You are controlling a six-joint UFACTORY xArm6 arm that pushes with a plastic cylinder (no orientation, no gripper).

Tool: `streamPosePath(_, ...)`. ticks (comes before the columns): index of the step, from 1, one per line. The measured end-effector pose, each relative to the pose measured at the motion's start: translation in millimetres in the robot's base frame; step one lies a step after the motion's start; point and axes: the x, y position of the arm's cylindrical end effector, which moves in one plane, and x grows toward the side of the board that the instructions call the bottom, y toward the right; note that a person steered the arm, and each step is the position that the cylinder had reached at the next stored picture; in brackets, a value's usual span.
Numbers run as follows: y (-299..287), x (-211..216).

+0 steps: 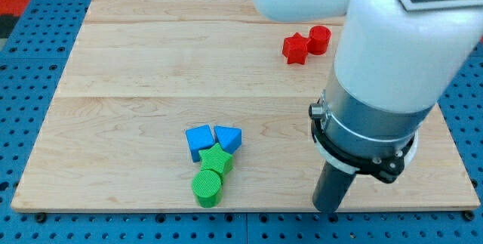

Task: Move the green star above the green circle

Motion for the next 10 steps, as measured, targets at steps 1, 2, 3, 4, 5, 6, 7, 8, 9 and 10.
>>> streamPosePath(1,-55,-2)
streamPosePath(2,-118,-11)
streamPosePath(3,-149,-38)
streamPosePath(4,-164,-49)
streamPosePath(5,-137,-49)
streamPosePath(6,-171,-71)
streamPosePath(7,-212,-97)
streamPosePath(8,-219,-125)
streamPosePath(9,-241,-168)
streamPosePath(10,-262,-209)
